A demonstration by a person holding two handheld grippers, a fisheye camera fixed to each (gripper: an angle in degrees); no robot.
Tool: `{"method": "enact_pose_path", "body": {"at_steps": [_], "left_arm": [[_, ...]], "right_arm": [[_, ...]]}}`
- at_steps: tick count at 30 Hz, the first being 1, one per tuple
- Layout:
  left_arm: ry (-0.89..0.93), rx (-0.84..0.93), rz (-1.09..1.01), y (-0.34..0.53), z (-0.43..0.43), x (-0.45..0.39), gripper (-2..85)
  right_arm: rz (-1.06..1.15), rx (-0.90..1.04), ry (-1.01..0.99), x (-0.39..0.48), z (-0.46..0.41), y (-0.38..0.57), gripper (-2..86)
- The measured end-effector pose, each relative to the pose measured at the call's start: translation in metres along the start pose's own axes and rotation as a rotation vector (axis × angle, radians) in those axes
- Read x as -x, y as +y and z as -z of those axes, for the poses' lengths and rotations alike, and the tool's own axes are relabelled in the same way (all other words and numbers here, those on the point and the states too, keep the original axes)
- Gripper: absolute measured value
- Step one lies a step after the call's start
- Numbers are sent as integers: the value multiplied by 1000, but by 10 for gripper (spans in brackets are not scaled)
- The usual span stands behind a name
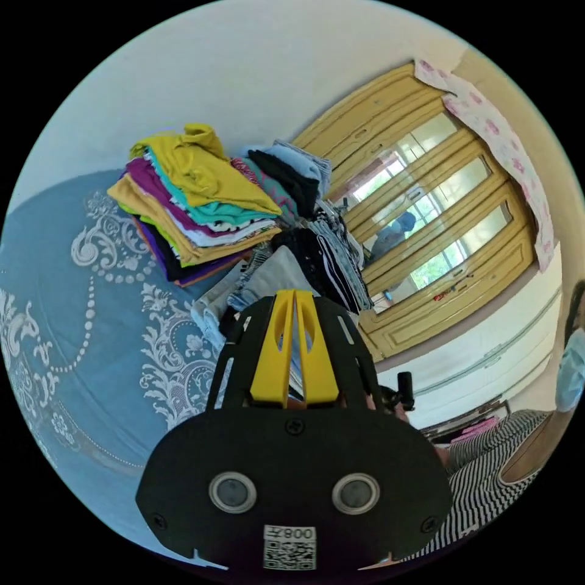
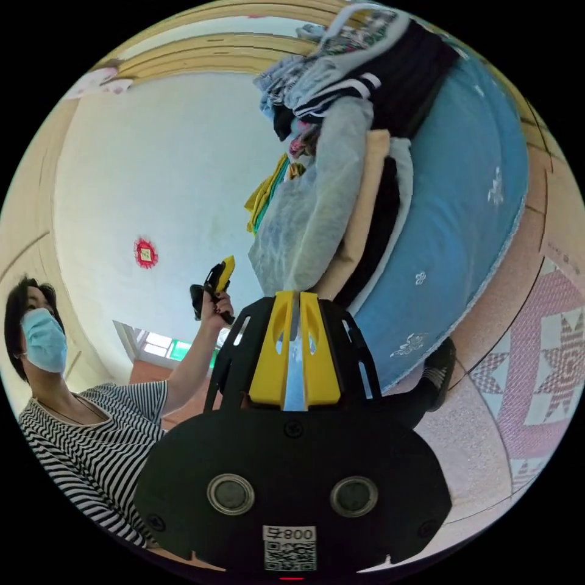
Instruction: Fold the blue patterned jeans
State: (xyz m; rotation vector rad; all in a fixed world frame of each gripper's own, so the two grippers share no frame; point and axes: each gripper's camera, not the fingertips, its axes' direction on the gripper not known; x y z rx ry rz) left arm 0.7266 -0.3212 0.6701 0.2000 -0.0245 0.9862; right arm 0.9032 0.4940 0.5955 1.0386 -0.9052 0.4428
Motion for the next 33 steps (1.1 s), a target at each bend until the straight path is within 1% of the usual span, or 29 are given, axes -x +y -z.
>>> {"method": "enact_pose_path", "body": {"at_steps": [1, 3, 4, 6, 7, 10, 12, 16, 18, 19, 21, 24, 28, 31, 33], "left_arm": [[-29, 8, -18, -4, -5, -7, 6], [-88, 29, -90, -17, -24, -30, 4], [-109, 45, -96, -19, -30, -34, 3], [-209, 134, -97, -26, -56, -42, 2], [-239, 149, -97, -26, -61, -42, 2], [-272, 159, -92, -28, -76, -46, 1], [-314, 175, -122, -30, -85, -54, 1], [-406, 199, -166, -36, -99, -70, 0], [-424, 205, -160, -40, -105, -75, 0], [-427, 206, -157, -41, -107, -76, 0], [-451, 211, -160, -43, -113, -78, 0], [-480, 209, -165, -44, -120, -83, 0], [-477, 198, -159, -41, -122, -87, 0], [-456, 214, -147, -41, -120, -89, 0], [-391, 209, -108, -40, -112, -87, 0]], "right_arm": [[25, 10, 18, 7, 0, -5, 17], [101, 98, 108, 32, -2, -20, 13], [128, 108, 138, 39, -1, -22, 12], [198, 177, 252, 59, -2, -22, 8], [208, 178, 269, 62, -1, -21, 7], [232, 129, 259, 72, 12, -17, 3], [266, 46, 316, 78, 19, -24, 1], [344, 18, 423, 88, 7, -53, 1], [364, 25, 559, 92, -10, -73, 1], [381, 32, 587, 94, -15, -77, 1], [403, 106, 772, 91, -41, -86, 1], [427, 184, 831, 80, -68, -79, 2], [463, 104, 847, 82, -73, -63, 2], [456, 113, 835, 85, -72, -61, 2], [419, 141, 815, 91, -66, -64, 2]]}}
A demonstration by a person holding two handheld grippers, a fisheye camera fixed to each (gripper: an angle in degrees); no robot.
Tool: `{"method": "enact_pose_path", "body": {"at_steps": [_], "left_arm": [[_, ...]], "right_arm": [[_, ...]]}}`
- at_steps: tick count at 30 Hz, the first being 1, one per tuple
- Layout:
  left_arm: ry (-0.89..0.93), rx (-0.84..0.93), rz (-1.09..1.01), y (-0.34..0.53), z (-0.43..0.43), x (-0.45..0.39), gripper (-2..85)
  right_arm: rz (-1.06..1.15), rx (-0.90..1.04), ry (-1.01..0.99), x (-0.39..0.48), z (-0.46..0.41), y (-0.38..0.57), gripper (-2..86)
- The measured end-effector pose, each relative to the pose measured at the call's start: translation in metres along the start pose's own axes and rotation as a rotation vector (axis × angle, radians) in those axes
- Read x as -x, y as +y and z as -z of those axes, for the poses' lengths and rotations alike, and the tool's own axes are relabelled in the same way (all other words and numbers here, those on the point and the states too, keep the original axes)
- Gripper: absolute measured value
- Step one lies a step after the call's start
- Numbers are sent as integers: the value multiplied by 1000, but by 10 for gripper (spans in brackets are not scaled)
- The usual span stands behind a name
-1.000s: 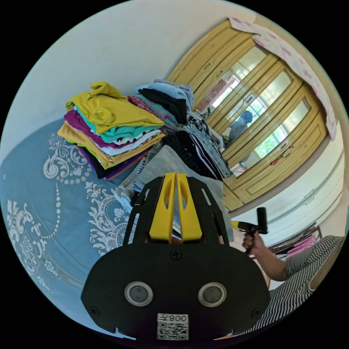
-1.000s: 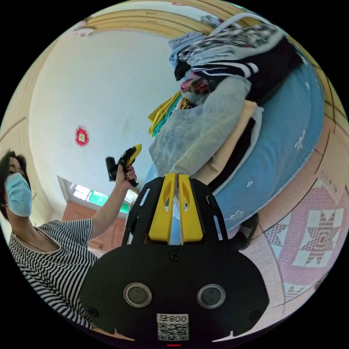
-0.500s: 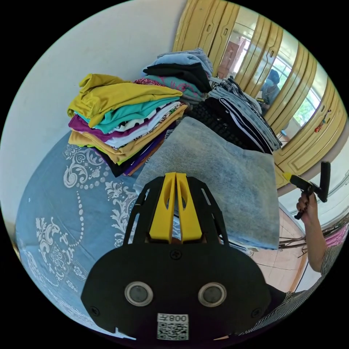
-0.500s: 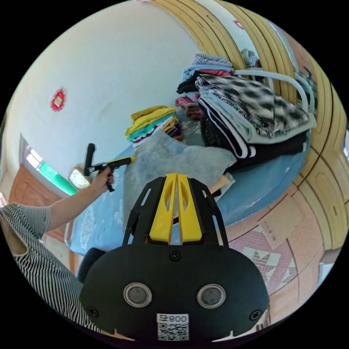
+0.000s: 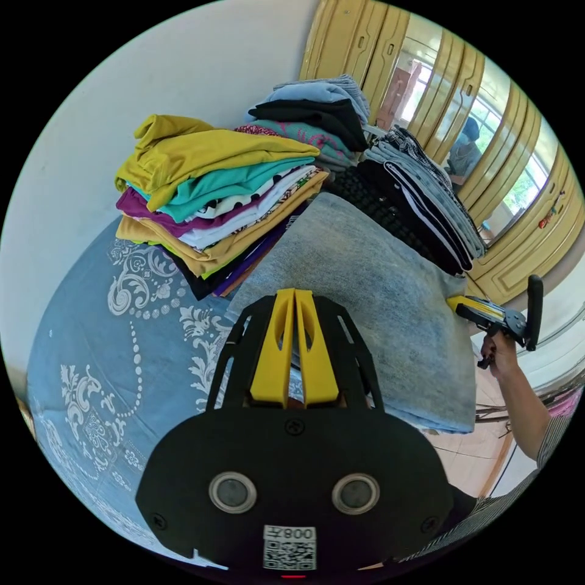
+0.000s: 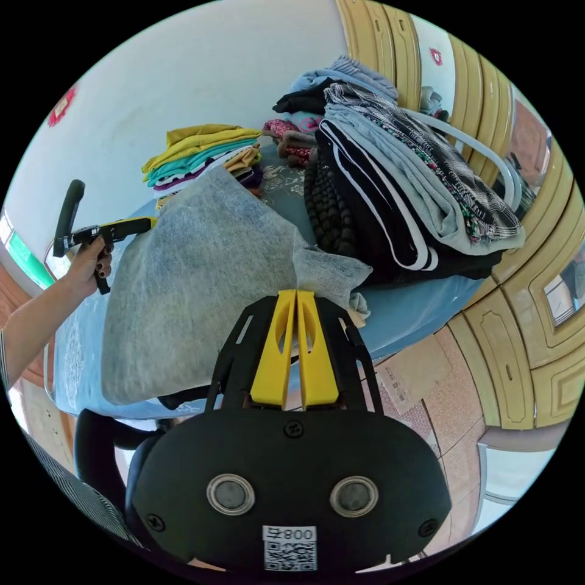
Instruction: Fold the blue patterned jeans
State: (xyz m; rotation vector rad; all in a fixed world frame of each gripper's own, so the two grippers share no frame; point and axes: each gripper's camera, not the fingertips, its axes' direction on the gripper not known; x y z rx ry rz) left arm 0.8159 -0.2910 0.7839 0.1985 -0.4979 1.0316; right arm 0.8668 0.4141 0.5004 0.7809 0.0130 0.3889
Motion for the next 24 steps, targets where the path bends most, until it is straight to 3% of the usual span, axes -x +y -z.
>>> {"method": "enact_pose_path", "body": {"at_steps": [7, 12, 19, 24], "left_arm": [[82, -157, -9, 31, 34, -10, 1], [-38, -34, -52, 43, 7, -17, 1], [-43, 6, -50, 52, 2, -15, 0], [-17, -98, -62, 80, 23, -26, 1]], "right_arm": [[28, -143, -223, 27, 48, 33, 2], [167, -57, -308, 76, 36, 66, 1], [159, 31, -249, 96, 6, 69, 1], [156, 28, -269, 90, 21, 71, 1]]}}
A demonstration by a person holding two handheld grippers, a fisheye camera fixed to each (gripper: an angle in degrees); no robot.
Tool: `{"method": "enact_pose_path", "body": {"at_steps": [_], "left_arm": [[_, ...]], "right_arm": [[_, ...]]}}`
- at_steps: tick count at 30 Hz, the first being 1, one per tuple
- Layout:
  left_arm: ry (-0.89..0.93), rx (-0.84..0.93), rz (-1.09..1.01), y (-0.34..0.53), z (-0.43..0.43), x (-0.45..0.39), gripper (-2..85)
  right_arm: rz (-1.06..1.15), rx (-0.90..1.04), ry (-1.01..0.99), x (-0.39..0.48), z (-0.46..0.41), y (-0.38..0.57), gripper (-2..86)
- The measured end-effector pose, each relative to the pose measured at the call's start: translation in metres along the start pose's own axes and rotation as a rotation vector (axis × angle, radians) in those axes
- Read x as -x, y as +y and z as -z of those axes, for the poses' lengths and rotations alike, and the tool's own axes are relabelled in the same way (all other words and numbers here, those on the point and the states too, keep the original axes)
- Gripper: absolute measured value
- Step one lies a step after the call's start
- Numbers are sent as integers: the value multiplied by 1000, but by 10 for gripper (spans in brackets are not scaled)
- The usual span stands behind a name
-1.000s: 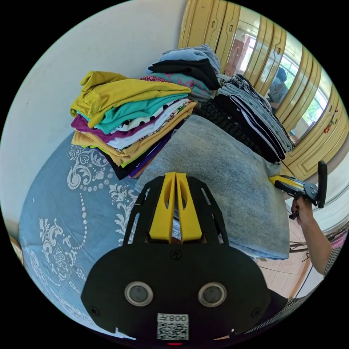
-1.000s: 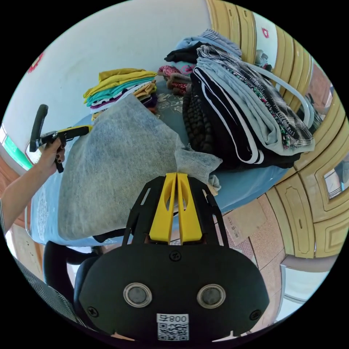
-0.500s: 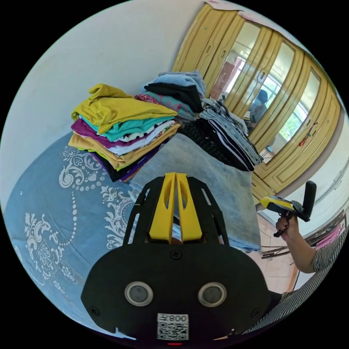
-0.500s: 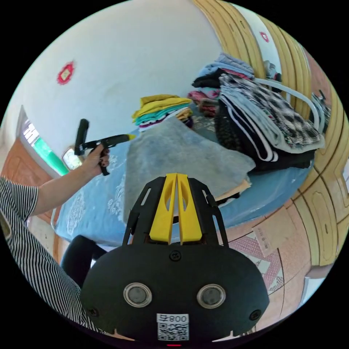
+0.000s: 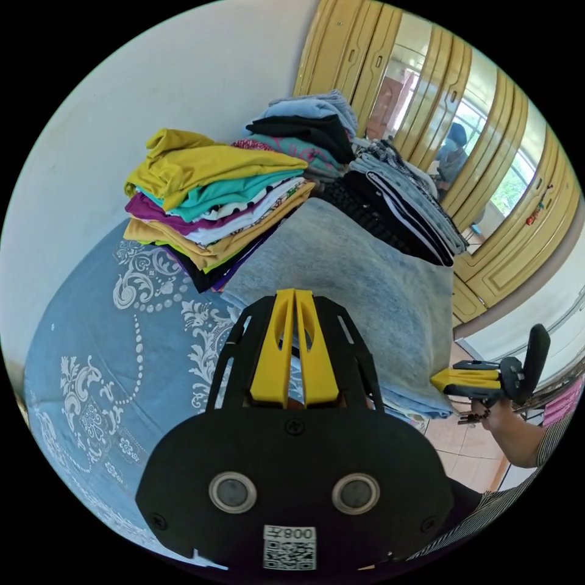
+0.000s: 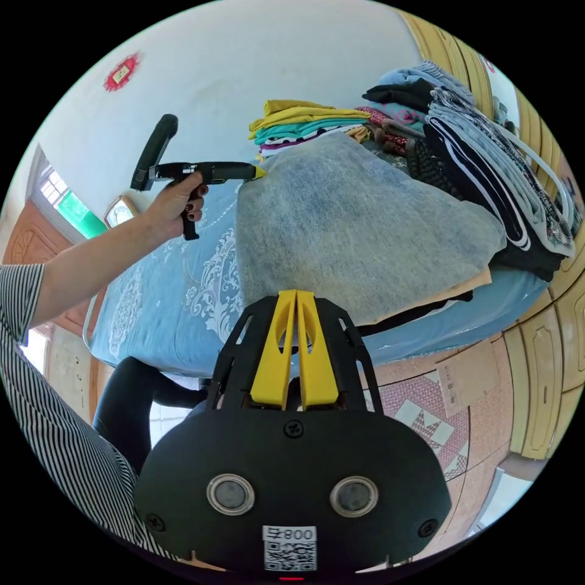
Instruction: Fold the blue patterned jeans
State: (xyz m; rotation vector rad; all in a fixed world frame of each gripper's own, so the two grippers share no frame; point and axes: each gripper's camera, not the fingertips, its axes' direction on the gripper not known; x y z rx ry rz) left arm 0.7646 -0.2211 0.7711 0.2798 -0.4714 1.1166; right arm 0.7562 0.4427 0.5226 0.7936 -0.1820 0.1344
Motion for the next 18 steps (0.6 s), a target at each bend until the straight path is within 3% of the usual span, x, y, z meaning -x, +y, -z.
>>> {"method": "enact_pose_path", "body": {"at_steps": [8, 13, 18], "left_arm": [[0, 51, -45, 29, -14, -3, 0], [1, 64, -62, 45, -20, 1, 0], [7, 78, -50, 61, -23, 8, 0]], "right_arm": [[-175, -225, 115, -65, 44, -20, 0], [-329, -125, 163, -116, 24, -36, 0], [-366, -179, 104, -114, 27, -26, 1]]}}
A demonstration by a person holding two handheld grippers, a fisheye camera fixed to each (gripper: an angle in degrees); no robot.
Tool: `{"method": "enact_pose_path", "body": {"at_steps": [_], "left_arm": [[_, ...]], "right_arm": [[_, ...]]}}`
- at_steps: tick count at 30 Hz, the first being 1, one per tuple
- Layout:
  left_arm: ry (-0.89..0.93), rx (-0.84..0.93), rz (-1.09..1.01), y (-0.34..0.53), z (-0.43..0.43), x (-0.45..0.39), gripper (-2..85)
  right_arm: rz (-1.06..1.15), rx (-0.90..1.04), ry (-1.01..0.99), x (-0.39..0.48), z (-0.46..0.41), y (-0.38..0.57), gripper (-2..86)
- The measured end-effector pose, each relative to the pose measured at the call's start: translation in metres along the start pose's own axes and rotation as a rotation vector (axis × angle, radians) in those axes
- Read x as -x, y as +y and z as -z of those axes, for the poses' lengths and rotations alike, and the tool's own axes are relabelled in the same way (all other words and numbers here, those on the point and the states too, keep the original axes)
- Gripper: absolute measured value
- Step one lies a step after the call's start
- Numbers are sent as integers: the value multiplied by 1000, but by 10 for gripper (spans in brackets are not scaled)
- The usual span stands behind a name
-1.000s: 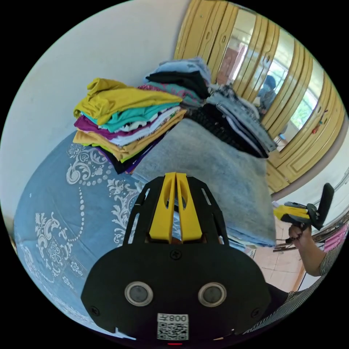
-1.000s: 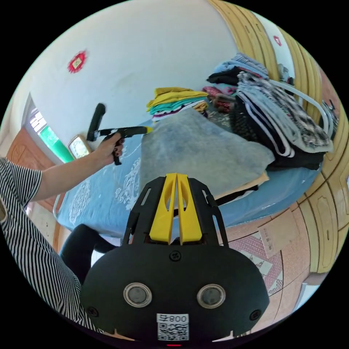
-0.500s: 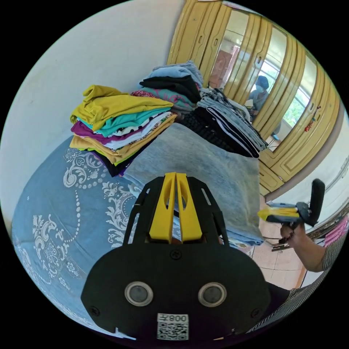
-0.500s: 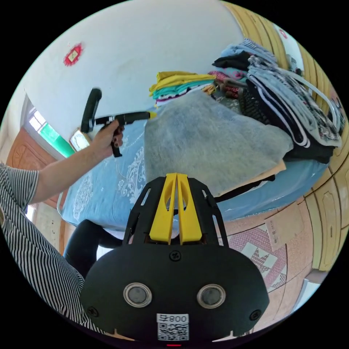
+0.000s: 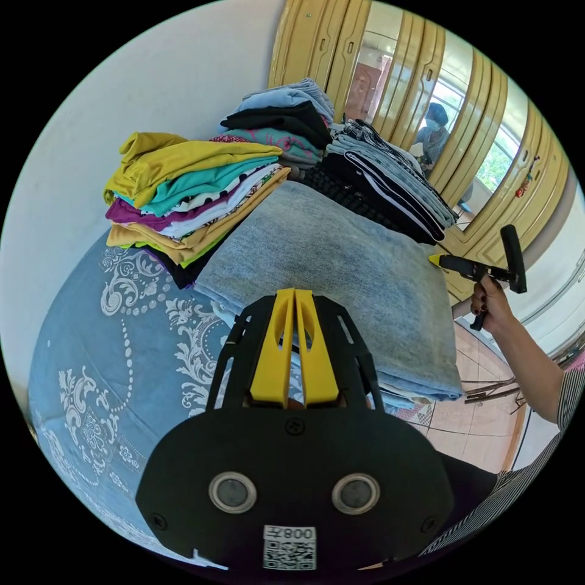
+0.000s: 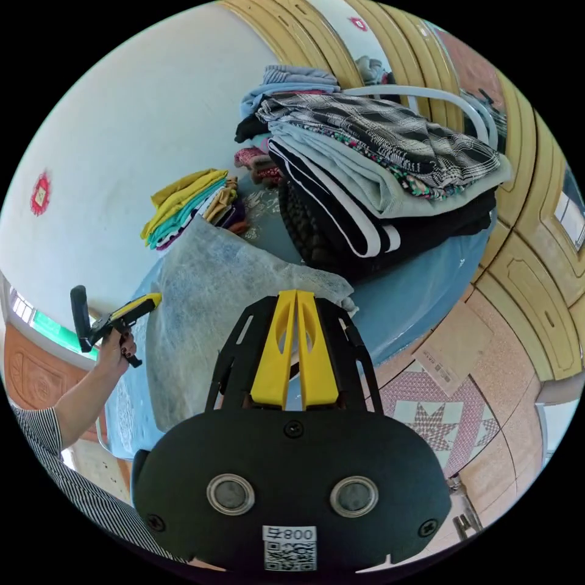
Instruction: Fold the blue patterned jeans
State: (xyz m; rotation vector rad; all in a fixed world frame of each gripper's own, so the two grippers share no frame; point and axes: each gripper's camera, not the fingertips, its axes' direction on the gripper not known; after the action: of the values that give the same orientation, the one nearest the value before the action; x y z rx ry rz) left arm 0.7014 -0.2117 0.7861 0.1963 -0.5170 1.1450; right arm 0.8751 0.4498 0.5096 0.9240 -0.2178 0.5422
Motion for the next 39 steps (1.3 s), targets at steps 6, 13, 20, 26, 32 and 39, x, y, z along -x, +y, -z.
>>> {"method": "enact_pose_path", "body": {"at_steps": [6, 13, 20, 26, 32, 39], "left_arm": [[67, -100, -12, 29, 20, -7, 1], [28, 2, -20, 55, -8, -4, 1], [76, -60, -9, 86, 4, -3, 1], [120, 24, 25, 105, -14, 9, 1], [154, -12, 8, 152, 6, 10, 2], [144, 189, 73, 246, -6, 13, 3]], "right_arm": [[239, 15, -252, 67, 21, 53, 1], [338, 207, -260, 106, -21, 95, 1], [343, 204, -231, 118, -16, 92, 1], [282, 228, -204, 124, -29, 90, 0], [265, 208, -199, 130, -11, 84, 1], [247, 190, -211, 146, 12, 87, 1]]}}
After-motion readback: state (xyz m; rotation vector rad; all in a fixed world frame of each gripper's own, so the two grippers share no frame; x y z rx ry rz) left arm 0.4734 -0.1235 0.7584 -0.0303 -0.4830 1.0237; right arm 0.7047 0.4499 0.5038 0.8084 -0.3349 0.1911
